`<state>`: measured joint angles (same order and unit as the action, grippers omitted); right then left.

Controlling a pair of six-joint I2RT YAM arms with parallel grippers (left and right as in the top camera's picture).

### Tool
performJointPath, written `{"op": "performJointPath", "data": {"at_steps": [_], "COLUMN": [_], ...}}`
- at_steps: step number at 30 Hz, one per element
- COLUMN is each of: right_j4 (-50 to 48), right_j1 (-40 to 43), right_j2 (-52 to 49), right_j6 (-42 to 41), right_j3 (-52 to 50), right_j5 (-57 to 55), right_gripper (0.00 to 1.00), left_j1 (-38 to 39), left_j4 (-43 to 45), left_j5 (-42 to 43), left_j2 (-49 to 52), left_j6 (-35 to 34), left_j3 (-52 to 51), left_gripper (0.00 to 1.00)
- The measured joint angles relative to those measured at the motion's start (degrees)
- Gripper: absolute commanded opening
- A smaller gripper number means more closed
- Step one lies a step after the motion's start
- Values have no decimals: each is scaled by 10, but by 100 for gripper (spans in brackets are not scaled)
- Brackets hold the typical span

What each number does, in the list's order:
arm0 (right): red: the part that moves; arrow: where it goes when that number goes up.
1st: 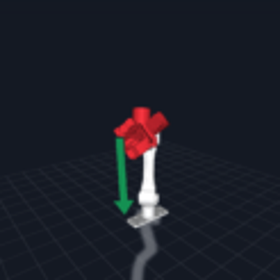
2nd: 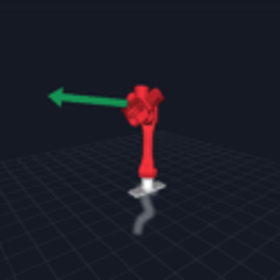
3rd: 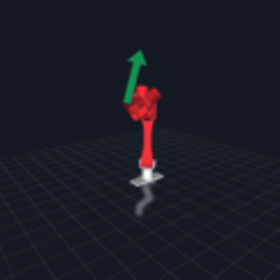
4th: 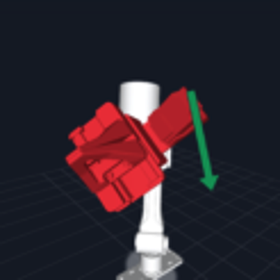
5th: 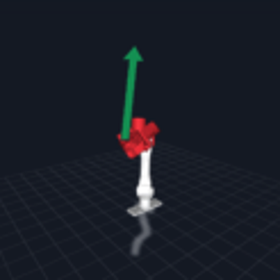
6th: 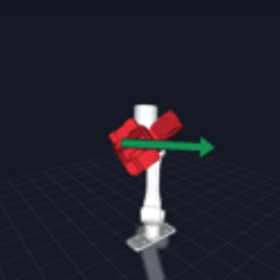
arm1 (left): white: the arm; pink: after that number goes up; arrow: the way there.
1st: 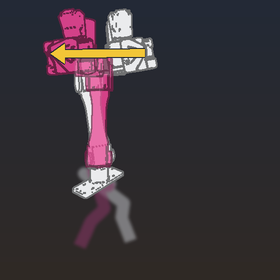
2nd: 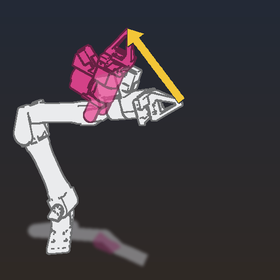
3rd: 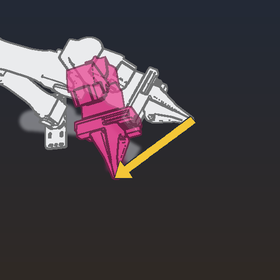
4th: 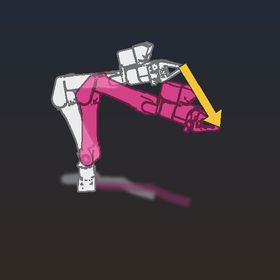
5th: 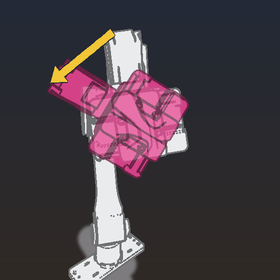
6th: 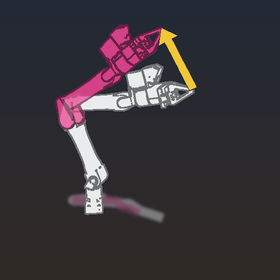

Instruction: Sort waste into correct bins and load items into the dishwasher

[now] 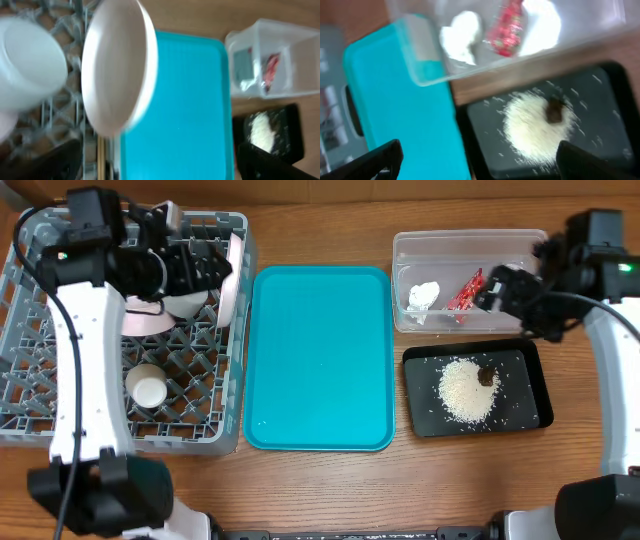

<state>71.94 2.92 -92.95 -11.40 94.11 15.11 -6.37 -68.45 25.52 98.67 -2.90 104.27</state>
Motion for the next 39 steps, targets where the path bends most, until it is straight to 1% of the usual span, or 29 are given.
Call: {"op": "performJointPath", "data": {"at_steps": [2, 5, 9, 17, 22, 25, 28, 34, 36, 39], "right_j4": [-39, -78, -100, -21, 3, -5, -40, -145, -164, -163], "right_j1": [-38, -74, -110, -106, -101, -100, -100, -100, -100, -100], "right_j2": [0, -4, -17, -22, -19, 2, 55, 239, 312, 393], "right_j6": [10, 17, 25, 35, 32, 26, 24, 25, 25, 25], "right_j3": [0, 0, 0, 0, 0, -14, -55, -210, -268, -322], "right_j5": [-4, -17, -34, -50, -63, -76, -85, -96, -100, -103], "right_gripper": [100, 100, 100, 100, 100, 100, 100, 100, 100, 100], "left_j1": [26, 64, 87, 88, 88, 88, 88, 88, 88, 88], "left_j4": [-34, -85, -135, -233, -255, -233, -183, -49, -1, 51], "left_j5": [-46, -118, -181, -217, -220, -220, -220, -224, -224, -224], "left_j2": [-6, -3, 0, 0, -1, -18, -70, -269, -347, -449], "left_j6": [-13, -31, -41, -47, -47, -47, -47, -47, -47, -47], "left_j3": [0, 0, 0, 0, -1, -23, -72, -221, -278, -352], "left_gripper": [100, 100, 100, 100, 100, 100, 100, 100, 100, 100]}}
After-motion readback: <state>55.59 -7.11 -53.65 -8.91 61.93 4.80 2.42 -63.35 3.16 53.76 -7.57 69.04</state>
